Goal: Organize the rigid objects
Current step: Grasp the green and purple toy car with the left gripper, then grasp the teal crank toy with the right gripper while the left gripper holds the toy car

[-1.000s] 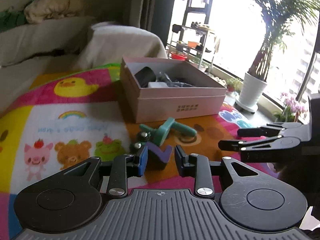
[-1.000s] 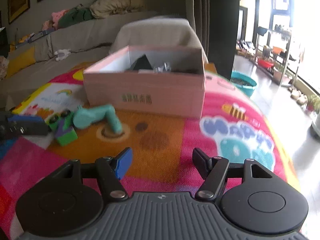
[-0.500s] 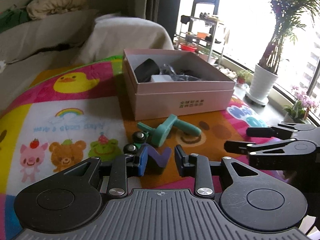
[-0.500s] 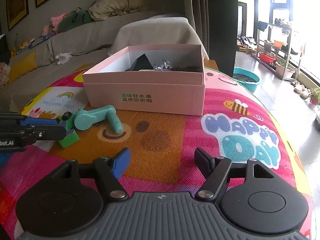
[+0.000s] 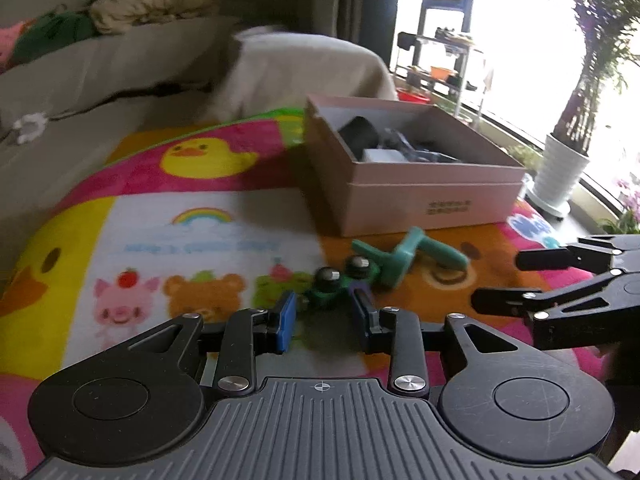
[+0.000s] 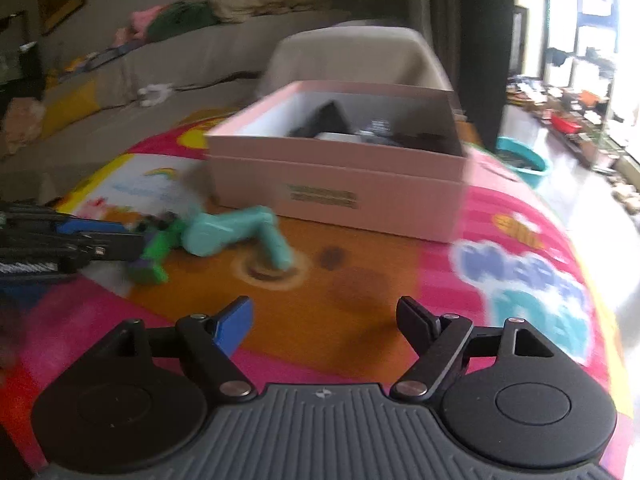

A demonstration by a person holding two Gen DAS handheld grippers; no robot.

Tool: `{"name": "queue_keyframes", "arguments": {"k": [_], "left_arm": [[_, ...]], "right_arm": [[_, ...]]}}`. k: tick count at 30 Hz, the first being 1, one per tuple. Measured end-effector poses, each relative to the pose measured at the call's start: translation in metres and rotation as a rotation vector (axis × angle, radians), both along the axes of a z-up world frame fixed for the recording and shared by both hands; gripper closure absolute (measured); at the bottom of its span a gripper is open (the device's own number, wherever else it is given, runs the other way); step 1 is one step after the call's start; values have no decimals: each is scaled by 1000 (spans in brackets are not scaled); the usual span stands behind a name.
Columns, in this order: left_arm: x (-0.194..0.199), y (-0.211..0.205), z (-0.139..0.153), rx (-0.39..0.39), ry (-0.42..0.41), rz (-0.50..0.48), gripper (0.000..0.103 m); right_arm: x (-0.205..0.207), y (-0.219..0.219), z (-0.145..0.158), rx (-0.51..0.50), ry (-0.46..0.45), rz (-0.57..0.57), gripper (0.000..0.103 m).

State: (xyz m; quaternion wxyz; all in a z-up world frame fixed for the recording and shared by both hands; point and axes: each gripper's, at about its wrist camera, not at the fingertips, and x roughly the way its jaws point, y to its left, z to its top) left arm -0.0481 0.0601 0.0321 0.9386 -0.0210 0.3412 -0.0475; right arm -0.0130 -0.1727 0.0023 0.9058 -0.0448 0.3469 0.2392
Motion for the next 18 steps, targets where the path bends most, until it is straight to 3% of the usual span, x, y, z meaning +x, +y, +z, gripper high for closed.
{"name": "queue_keyframes", "arguments": {"k": [6,11,12,14,17,18], "left_arm": [[-3,13,-2,-21,4,8,69],[-8,18,-3,-44,8,1,69],[-9,19,-4,-47,9,2,69],[-10,19,-5,-51,10,1,69],[-11,19,-5,-54,13,-2,69],[-11,18,-5,-54,13,-1,69]], "right_arm": [[24,48,11,-9,-16,54,23],[53,72,3,-27,76,41,23],[52,72,3,-24,59,37,26],[48,72,3,-39,30,26,56],[42,60,5,-35,32,20,76],[40,53,6,-22,41,17,78]]}}
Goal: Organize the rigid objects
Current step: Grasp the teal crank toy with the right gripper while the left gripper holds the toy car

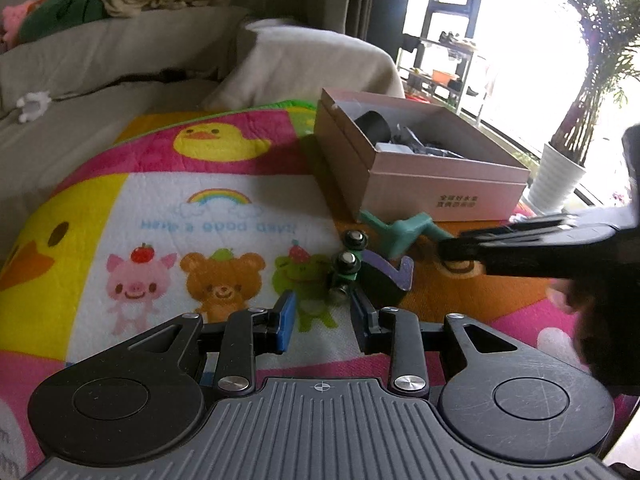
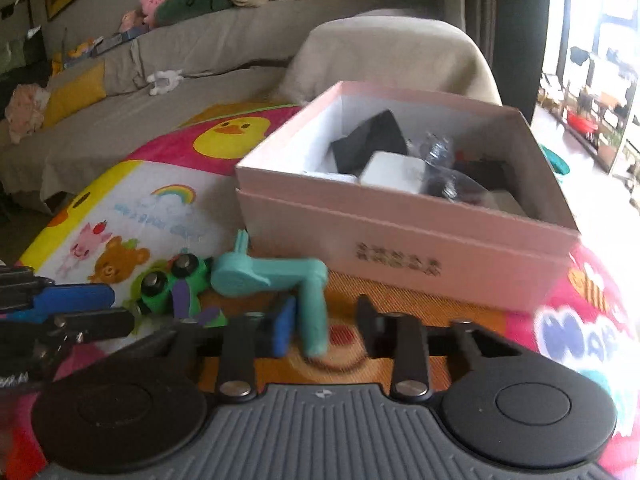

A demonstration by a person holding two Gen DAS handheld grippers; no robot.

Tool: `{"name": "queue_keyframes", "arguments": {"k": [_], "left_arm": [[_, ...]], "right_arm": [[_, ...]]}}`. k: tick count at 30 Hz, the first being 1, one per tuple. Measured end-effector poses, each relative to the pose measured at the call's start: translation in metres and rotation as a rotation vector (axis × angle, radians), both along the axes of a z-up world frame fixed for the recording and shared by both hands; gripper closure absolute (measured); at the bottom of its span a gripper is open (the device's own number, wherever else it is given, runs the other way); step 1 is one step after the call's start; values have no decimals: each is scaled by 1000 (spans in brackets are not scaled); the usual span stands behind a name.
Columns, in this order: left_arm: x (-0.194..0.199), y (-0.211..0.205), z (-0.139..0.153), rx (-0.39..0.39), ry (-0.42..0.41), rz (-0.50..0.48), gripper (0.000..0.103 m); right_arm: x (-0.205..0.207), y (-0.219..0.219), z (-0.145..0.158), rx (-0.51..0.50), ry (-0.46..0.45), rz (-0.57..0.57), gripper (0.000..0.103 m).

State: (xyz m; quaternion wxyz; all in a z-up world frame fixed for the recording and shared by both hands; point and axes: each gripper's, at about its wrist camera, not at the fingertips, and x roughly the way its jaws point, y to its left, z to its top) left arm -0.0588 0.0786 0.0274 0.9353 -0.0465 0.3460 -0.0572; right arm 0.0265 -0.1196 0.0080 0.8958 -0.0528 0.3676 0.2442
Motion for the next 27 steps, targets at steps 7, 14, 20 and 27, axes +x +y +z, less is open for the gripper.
{"name": "queue_keyframes", "arguments": {"k": [7,14,20,27], "left_arm": [[1,-9,0,6,6,-12,69],[0,-8,-5,22,23,-5,69],[-3,3,-8,-4,22,20,69],[-7,7,-9,-17,9,5,69]], "right_arm": [[-21,-34,-2,-74,-62,-36,83],[-29,-38,6,0,-111,17,28],[-16,-19,15,13,-126,62,27],[18,11,3,32,7,107,27]]}}
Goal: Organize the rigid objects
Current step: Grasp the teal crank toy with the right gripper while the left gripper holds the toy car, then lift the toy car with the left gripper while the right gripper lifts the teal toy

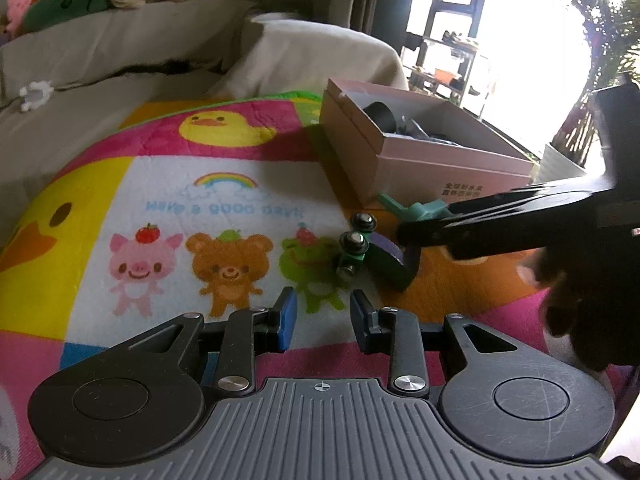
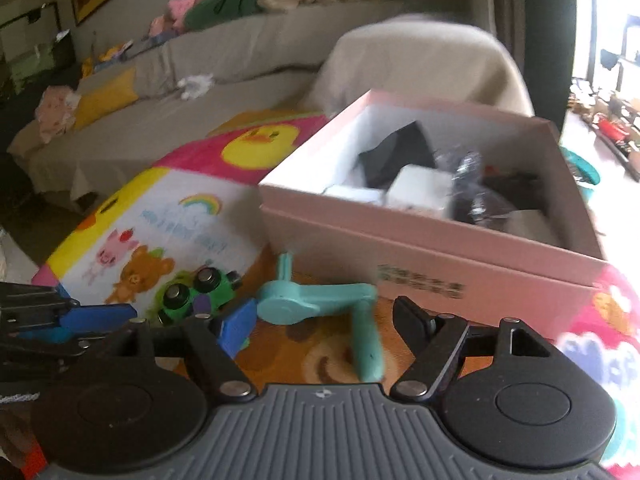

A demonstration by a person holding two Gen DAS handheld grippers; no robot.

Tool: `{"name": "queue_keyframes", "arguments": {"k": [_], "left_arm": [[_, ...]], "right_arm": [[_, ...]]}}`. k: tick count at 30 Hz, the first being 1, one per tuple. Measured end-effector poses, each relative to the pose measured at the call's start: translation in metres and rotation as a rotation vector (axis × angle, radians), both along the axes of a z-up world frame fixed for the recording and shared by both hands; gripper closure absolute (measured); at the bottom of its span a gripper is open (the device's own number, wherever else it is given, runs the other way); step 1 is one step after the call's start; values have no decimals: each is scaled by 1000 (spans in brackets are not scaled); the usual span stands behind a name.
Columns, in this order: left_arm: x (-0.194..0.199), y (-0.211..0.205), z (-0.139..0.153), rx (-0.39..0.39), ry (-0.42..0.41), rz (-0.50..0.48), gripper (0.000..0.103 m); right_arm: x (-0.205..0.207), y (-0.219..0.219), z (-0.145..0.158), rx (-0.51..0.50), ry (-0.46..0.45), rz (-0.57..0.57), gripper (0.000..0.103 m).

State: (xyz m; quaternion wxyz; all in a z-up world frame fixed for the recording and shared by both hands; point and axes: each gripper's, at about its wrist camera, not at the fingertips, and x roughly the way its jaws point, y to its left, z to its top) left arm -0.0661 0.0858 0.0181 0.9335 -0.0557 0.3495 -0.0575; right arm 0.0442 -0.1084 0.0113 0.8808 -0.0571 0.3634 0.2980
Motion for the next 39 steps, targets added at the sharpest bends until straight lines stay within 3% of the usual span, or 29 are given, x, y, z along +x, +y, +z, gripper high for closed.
{"name": "queue_keyframes", "arguments": {"k": [3,6,9,11,14,19,23,31,36,39], "left_arm": [[-3,-1,0,6,-6,-5,69],[-3,-6,1,19,-8,-10,69],[-5,-13,2,10,-2,-35,69],[-6,-18,3,8,2,-47,69],[-8,-22,5,-32,15,-66,69],[0,-38,11,-52,-7,-100,69],[22,-36,12,-43,-8,-40,69],[55,-25,11,7,16,53,69],[63,-33,5,77,41,33,69],[58,-41,3,88,44,-36,67]], "right_arm": [[-3,10,-6,-33,-23,-5,27],[-5,14,-6,-2,-7,10,26],[-3,18,-7,35,4,-53,26],[-3,20,-7,23,-8,-71,32],[-11,13,-4,-1,-29,-73,32],[-41,-25,1,-45,-130,-112,32],[-68,-51,-3,-144,-225,-157,32],[-67,-74,-13,-93,-125,-199,31],[-65,-79,-14,-57,-93,-199,28],[-66,-77,-15,-63,-96,-199,28]]}}
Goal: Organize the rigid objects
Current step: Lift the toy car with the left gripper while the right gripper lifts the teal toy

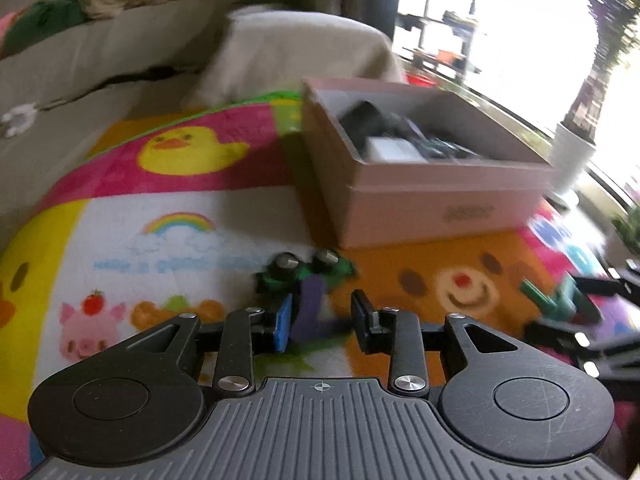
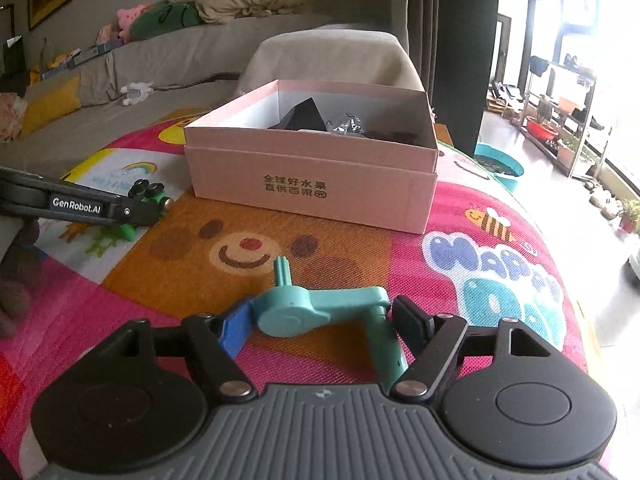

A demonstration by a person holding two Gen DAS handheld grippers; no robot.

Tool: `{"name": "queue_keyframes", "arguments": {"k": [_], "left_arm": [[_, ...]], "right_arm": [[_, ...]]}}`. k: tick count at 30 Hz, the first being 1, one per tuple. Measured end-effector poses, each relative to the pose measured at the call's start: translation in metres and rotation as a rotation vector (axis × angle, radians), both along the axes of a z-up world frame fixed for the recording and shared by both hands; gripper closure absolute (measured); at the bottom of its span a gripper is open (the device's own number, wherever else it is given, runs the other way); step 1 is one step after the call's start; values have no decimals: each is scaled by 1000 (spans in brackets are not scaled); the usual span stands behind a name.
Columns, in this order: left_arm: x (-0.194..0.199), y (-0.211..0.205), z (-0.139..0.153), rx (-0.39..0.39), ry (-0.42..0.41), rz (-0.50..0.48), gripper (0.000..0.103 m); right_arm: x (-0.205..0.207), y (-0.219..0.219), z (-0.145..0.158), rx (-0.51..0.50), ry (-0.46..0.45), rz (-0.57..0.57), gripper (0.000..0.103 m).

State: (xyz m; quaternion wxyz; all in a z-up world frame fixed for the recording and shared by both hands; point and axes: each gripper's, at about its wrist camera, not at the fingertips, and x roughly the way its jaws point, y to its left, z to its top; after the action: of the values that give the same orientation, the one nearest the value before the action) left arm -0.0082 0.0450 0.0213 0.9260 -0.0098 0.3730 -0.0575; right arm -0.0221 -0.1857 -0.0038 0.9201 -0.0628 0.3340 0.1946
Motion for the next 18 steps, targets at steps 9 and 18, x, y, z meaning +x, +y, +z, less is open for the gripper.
{"name": "queue_keyframes", "arguments": {"k": [9,18], "left_arm": [[-10,-6,-2,36,-7,-128,66],[-16,17,-1,-23,7,-57,77]], "right_arm": [[2,2,-1,3,11,13,23],[7,7,-1,7,48,47,7]]}}
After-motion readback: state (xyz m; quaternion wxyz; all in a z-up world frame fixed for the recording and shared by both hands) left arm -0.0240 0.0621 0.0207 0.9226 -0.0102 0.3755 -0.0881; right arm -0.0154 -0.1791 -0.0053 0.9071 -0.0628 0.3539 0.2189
